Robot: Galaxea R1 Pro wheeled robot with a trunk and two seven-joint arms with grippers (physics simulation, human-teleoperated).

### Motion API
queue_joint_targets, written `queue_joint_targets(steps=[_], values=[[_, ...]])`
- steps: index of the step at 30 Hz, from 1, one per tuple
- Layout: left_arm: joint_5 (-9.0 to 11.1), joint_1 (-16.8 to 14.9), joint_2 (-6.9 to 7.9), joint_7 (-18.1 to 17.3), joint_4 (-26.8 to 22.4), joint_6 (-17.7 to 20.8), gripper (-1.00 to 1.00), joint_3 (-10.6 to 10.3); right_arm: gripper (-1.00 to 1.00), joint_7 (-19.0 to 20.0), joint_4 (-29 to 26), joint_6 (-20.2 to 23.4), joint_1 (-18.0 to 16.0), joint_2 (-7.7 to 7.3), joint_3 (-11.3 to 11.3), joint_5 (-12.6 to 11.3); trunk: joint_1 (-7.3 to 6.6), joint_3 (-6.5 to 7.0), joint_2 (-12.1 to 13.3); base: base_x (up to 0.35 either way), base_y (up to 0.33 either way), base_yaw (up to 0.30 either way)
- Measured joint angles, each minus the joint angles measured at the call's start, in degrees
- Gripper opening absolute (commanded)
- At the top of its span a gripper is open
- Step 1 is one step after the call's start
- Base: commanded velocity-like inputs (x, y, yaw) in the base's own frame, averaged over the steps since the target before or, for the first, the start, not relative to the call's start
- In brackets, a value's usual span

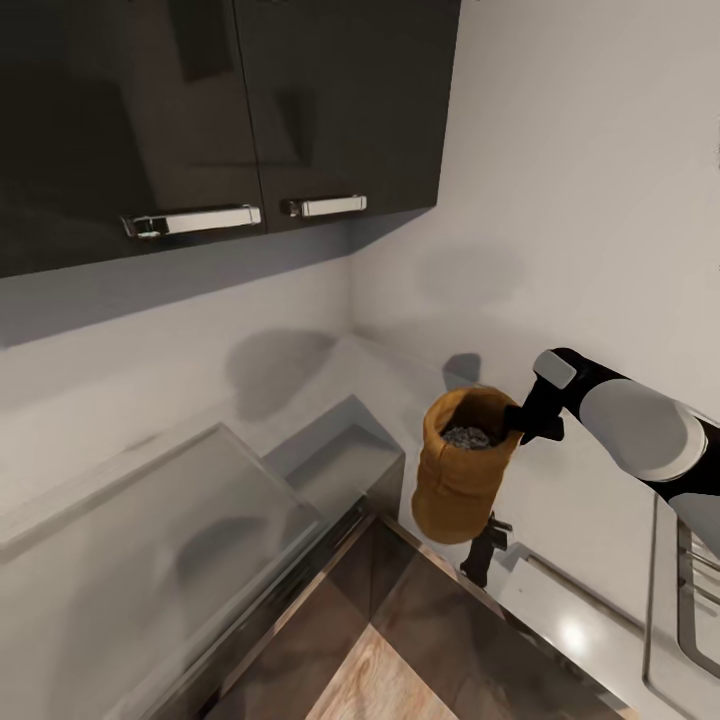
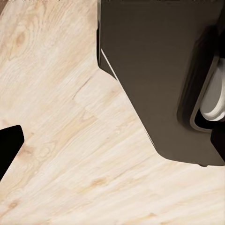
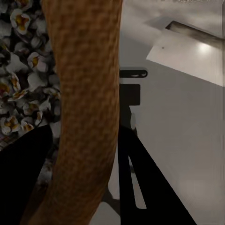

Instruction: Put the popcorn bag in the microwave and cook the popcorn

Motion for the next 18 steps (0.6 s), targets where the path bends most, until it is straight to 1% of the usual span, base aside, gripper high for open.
queue_joint_targets(steps=[8, 13, 18], values=[[0.0, 0.0, 0.00, 0.0, 0.0, 0.0, 1.00, 0.0, -1.00, -0.1, -0.2, 0.0, -0.1, -0.10, 0.0, 0.0, 0.00, 0.68, 0.0, 0.000, 0.000, 0.028], [0.0, 0.0, 0.00, 0.0, 0.0, 0.0, 1.00, 0.0, -1.00, -1.3, -0.2, 0.0, -0.1, -0.10, 0.0, 0.0, 0.00, 0.99, 0.0, 0.000, 0.000, 0.001], [0.0, 0.0, 0.00, 0.0, 0.0, 0.0, 1.00, 0.0, -1.00, -1.7, -0.3, 0.0, -0.1, -0.11, 0.0, -0.1, 0.00, 1.44, 0.0, 0.000, 0.000, 0.000]])
